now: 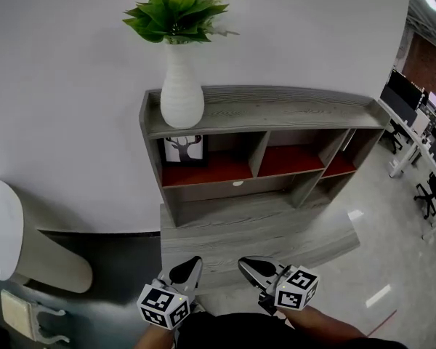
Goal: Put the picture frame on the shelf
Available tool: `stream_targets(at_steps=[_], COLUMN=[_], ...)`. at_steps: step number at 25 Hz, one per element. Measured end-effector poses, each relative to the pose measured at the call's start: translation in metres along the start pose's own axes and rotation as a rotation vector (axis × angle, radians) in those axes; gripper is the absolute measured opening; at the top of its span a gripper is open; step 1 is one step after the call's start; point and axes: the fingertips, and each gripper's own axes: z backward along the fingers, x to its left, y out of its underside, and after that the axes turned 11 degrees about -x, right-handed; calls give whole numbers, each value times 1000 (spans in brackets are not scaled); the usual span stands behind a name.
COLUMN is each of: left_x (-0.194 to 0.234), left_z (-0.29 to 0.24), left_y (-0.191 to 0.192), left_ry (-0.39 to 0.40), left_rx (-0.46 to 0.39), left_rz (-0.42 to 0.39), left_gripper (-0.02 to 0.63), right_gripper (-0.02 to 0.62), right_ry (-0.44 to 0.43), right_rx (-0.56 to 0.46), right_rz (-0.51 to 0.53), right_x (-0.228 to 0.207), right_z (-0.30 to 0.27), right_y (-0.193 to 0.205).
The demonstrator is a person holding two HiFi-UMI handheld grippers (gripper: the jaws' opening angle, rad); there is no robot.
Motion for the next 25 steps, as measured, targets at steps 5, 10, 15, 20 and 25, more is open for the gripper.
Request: stream_targets(at_steps=[5, 10, 15, 20, 25], left_x=[-55, -115, -166, -201, -204], left_z=[10, 25, 43, 65, 82], left_y=[12, 27, 55, 67, 64], left_ry=[-66, -112, -157, -187, -195], left_rx=[-30, -35, -9, 14, 17], left_rz=[17, 9, 12, 11, -15], left_gripper=[9, 9, 9, 9, 9], right_gripper=[15, 15, 15, 15, 15], right_ry=[-76, -97, -122, -150, -140], right_rx=[7, 5, -2, 14, -24], right_rz=[5, -23, -67, -91, -96], right_x=[10, 12, 17, 29, 40], right_z=[50, 110, 161, 192, 201], right_y=[-6, -3, 10, 19, 14])
